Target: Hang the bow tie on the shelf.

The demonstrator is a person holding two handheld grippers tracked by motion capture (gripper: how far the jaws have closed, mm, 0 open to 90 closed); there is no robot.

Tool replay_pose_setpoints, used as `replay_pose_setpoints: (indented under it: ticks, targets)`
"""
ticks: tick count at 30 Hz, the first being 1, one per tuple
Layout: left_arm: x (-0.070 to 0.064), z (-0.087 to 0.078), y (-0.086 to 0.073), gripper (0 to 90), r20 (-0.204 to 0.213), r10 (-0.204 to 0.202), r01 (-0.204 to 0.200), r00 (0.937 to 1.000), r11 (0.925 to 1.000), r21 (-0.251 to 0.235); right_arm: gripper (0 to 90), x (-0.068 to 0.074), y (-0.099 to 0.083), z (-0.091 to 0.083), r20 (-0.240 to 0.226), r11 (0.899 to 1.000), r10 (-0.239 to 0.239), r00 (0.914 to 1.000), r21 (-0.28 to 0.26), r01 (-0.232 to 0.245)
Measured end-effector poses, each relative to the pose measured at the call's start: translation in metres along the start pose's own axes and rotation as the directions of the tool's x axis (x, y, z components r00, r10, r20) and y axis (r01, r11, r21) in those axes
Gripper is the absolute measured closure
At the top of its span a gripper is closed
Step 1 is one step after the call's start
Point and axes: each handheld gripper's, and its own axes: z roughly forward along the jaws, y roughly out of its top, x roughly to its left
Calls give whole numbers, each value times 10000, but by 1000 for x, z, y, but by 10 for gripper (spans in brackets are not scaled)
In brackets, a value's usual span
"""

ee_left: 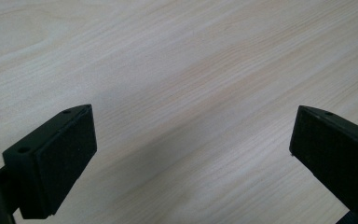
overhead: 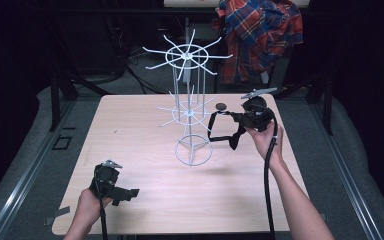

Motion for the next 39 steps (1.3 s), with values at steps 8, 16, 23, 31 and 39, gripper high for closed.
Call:
replay_pose_setpoints:
  ticks: [8, 16, 23, 31, 39]
  targets:
    - [0, 0, 0, 6, -2, 3, -3, 10000, 10000, 5, 886, 4, -7, 11, -78, 9995, -70, 9999, 320, 73]
    - [0, 0, 0, 5, 2, -4, 4, 10000, 10000, 7, 883, 5, -13, 20, -177, 9980, -73, 9998, 631, 84]
    - [0, 0, 0, 5, 4, 2, -2, 10000, 10000, 21, 873, 6, -16, 24, -248, 9975, -58, 9997, 699, 75]
    - [0, 0, 0, 6, 5, 0, 0, 10000, 10000, 17, 851, 7, -18, 28, -412, 9966, -29, 9991, 822, 63]
    - [0, 0, 0, 6, -1, 10, -10, 10000, 10000, 10, 795, 8, -20, 30, -533, 9940, -67, 9986, 1085, 125]
